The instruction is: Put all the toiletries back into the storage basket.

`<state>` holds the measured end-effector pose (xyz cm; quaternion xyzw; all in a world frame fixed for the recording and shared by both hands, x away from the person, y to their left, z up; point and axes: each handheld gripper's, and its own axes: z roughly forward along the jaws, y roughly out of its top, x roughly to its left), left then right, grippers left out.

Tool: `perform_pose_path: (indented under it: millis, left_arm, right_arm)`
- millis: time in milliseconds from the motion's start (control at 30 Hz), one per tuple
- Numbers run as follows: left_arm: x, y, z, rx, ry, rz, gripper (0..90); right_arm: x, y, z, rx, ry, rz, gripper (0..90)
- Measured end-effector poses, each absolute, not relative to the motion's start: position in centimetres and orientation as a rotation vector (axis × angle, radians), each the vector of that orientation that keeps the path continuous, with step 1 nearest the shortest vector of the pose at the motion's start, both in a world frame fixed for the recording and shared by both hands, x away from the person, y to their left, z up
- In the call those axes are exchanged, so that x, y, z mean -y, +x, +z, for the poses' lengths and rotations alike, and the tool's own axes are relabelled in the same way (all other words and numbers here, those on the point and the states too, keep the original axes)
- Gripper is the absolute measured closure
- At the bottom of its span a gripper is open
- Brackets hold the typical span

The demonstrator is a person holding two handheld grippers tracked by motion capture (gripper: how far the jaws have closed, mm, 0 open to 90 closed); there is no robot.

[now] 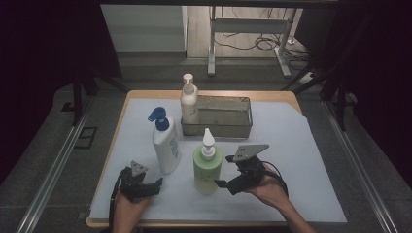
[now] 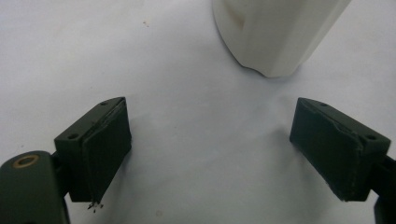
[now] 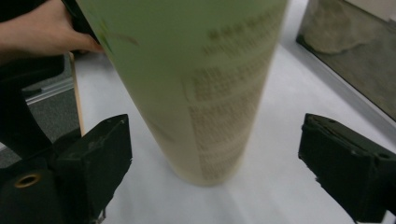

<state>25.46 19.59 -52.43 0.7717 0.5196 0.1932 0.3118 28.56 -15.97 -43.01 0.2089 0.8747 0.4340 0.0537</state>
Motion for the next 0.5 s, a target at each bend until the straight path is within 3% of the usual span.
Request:
perform_pose_path:
  millis: [500]
  left_arm:
    - [-19.6, 25.5, -52.4, -1.372, 2.038, 0.508, 12.1]
  right_arm:
    - [13.0, 28.9, -42.7, -2.645, 0.579, 1.321, 9.1]
